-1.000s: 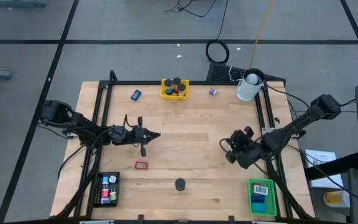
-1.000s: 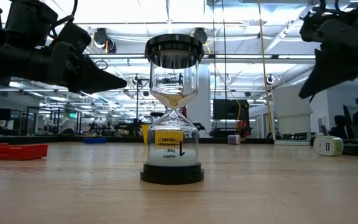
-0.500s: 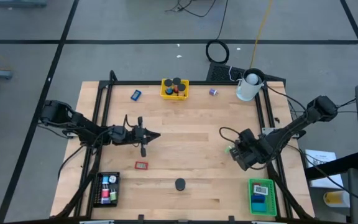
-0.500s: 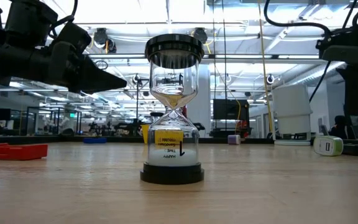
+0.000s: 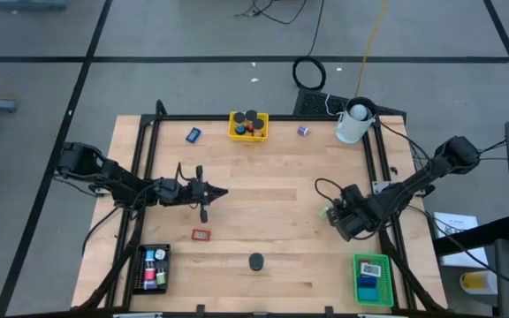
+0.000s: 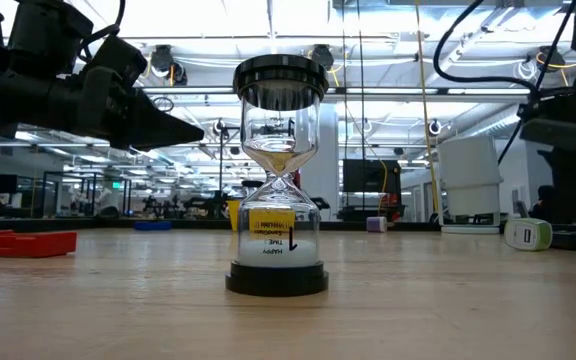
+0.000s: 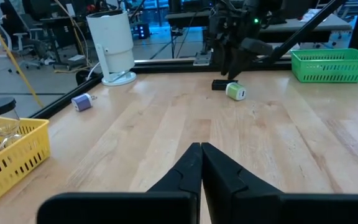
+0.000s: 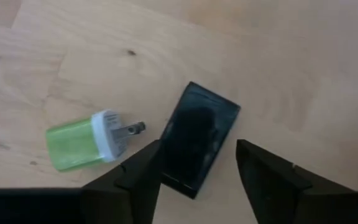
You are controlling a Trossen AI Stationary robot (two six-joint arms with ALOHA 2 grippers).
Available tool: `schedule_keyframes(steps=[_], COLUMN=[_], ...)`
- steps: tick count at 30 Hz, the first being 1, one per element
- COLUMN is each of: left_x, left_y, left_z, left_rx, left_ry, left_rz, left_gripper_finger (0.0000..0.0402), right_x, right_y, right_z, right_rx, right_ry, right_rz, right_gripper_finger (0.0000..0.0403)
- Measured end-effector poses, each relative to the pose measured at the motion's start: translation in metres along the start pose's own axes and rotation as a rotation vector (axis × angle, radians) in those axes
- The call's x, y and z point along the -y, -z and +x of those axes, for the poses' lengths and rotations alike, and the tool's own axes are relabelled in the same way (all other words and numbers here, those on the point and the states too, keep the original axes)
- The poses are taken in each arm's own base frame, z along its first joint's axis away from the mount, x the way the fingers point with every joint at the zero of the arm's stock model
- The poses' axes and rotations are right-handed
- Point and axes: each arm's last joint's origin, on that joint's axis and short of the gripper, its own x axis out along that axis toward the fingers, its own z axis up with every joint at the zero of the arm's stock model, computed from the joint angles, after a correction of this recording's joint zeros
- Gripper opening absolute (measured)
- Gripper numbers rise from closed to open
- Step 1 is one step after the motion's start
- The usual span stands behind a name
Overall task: Pick & Place Office items
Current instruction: Put the black digital timer into the green bin
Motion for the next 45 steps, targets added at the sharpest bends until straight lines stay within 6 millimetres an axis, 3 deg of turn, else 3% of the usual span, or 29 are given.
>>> schedule_keyframes(steps=[5, 11, 24, 30, 36, 45], left_x=[0.0, 0.0, 0.0, 0.0, 0.0, 0.0], left_y=[0.0, 0.0, 0.0, 0.001, 0.001, 0.001], left_z=[0.0, 0.0, 0.0, 0.0, 0.0, 0.0], left_rx=[0.0, 0.0, -0.003, -0.008, -0.008, -0.007], left_ry=[0.0, 0.0, -0.002, -0.002, -0.002, -0.002], left_rz=[-0.001, -0.001, -0.005, -0.004, -0.004, -0.004], left_gripper_finger=[0.0026, 0.0007, 0.0022, 0.0004, 0.0025, 0.0005], right_x=[-0.002, 0.0, 0.002, 0.002, 0.002, -0.008], right_y=[0.002, 0.002, -0.001, 0.0, 0.001, -0.003], right_z=[0.007, 0.016, 0.018, 0.017, 0.017, -0.003], right_rx=[-0.002, -0.054, -0.072, -0.103, -0.125, -0.232], right_ry=[-0.05, -0.055, -0.028, -0.028, -0.029, -0.045], right_rz=[-0.007, -0.021, -0.105, -0.114, -0.144, -0.253], right_gripper_finger=[0.0219, 0.0227, 0.0155, 0.0171, 0.0167, 0.0168])
